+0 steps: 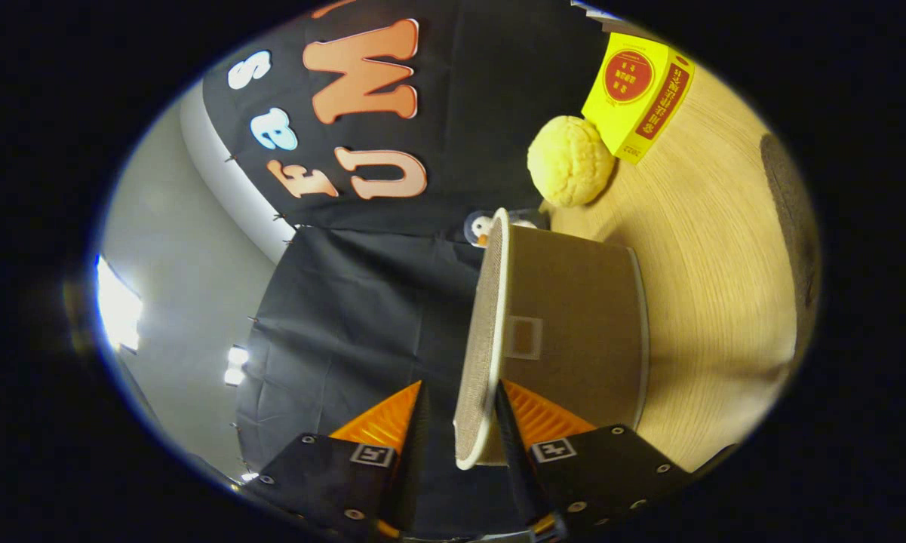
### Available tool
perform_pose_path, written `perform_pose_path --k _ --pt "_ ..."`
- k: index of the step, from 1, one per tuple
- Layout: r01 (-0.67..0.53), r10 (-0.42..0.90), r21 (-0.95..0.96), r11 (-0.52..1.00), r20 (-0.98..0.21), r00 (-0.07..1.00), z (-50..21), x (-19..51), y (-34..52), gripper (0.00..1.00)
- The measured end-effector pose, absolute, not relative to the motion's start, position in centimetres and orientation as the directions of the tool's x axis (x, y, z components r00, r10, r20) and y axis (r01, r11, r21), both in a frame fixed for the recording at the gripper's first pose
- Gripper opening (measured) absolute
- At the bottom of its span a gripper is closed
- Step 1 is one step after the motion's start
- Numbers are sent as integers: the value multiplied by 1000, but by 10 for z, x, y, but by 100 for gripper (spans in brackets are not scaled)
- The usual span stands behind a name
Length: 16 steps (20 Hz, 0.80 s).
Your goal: Open the storage box then place both shoes into the box .Put the left shoe in first, then the right shoe, with the right side of both shoes facing outward in a uniform manner.
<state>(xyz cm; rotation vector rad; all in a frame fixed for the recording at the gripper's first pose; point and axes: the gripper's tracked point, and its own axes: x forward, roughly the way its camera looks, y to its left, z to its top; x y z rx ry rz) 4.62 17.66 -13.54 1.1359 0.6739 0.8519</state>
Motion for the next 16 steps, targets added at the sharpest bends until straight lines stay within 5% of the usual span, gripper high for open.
perform_pose_path --k 4,7,16 --pt "-237 826 921 310 -137 546 -153 47 190 8" --pt "-231 806 898 375 -192 560 -159 44 190 2" --pt "-344 796 877 335 -68 602 -64 46 231 0"
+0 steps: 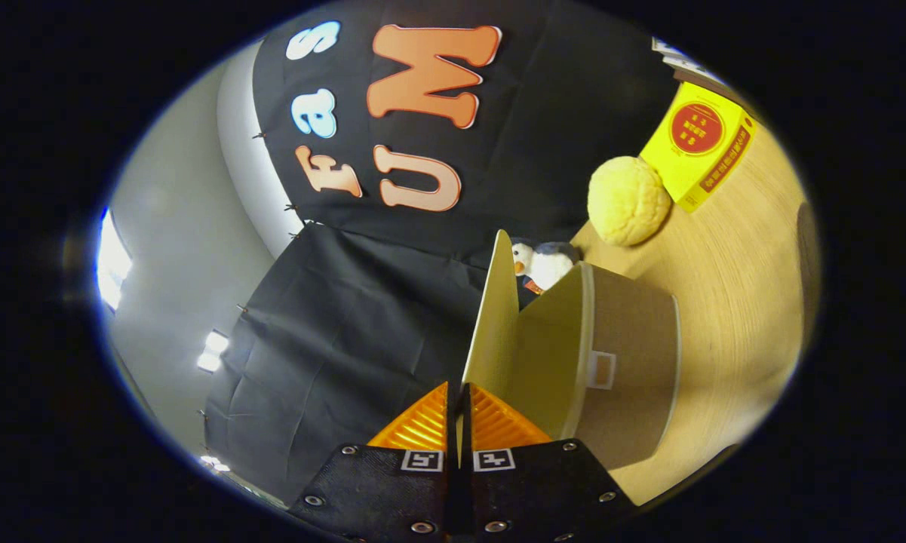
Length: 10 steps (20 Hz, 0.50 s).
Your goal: Open the storage box then place both shoes into the box .Put the left shoe in first, then the right shoe, with the right side of both shoes facing outward in a uniform manner.
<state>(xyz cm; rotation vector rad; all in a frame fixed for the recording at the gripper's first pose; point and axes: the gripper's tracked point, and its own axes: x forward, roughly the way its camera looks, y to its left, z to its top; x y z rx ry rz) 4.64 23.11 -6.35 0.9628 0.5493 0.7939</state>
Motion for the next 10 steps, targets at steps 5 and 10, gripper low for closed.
perform_pose_path --k 5,10 --pt "-402 797 831 383 -78 599 -20 50 284 0" --pt "-432 799 794 428 -109 591 -4 50 343 0"
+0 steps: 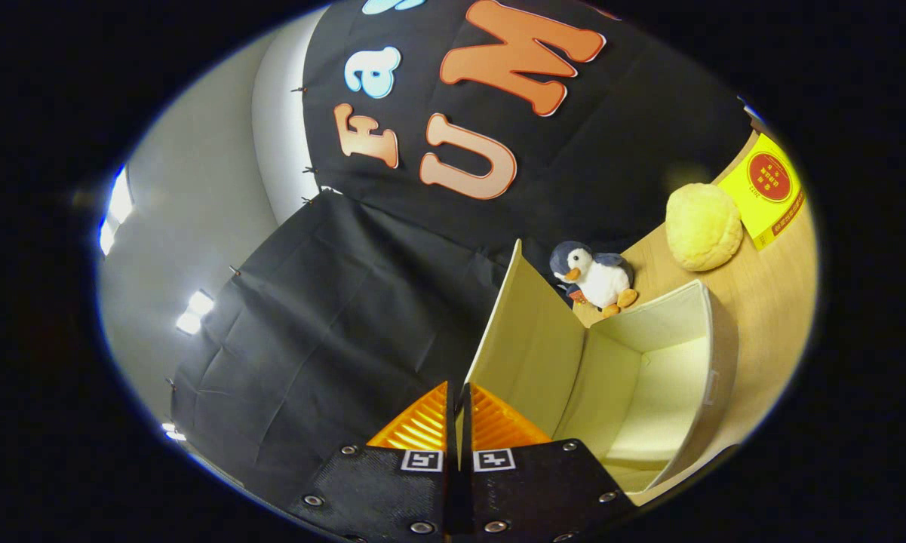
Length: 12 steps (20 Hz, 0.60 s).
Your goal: Open the storage box then place both shoes into the box .Put the left shoe in first, then the right shoe, with the right side of both shoes facing outward in a uniform manner.
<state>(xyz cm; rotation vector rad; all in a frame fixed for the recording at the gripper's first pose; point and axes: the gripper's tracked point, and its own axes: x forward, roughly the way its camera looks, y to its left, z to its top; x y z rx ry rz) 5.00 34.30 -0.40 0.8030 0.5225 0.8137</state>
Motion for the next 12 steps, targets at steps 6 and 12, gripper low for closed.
perform_pose_path --k 6,12 --pt "-427 794 769 475 -165 586 -14 49 406 1" --pt "-338 755 759 557 -293 587 -51 60 452 15"
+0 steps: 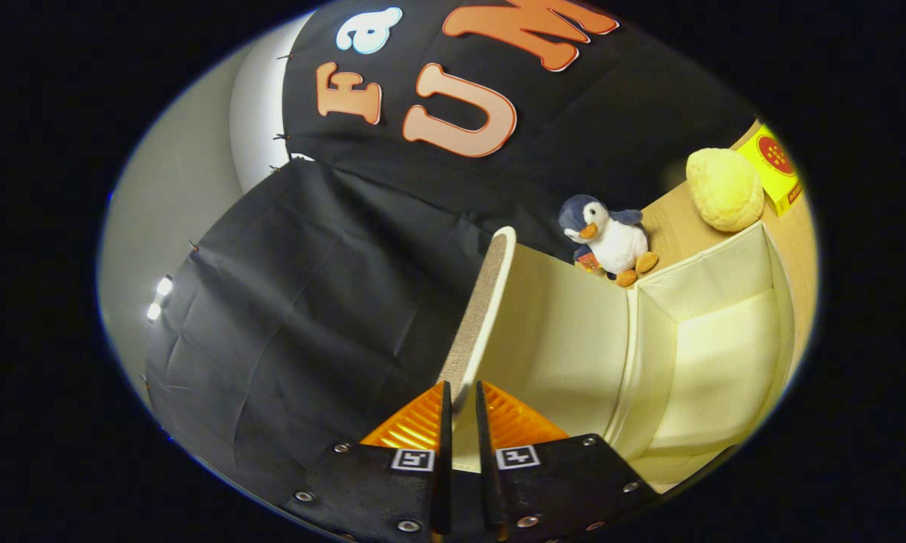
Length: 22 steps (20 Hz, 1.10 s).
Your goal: Open the storage box then place both shoes into the box .Put the left shoe in first, then the right shoe, with the right side of both shoes facing outward in a uniform manner.
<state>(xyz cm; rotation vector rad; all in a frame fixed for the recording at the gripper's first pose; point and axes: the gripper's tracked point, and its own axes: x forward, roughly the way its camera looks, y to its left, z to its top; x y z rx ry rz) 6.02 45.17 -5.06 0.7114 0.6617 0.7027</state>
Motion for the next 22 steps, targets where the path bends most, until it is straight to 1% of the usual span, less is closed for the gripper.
perform_pose_path --k 4,6,12,15,22 --pt "-305 719 728 614 -356 597 -68 64 449 82" --pt "-290 693 708 643 -378 614 -74 68 438 97" --pt "-273 618 634 723 -417 666 -81 73 387 98" --pt "-254 563 588 768 -433 704 -84 76 348 98" --pt "-152 392 466 871 -477 787 -95 74 226 98"
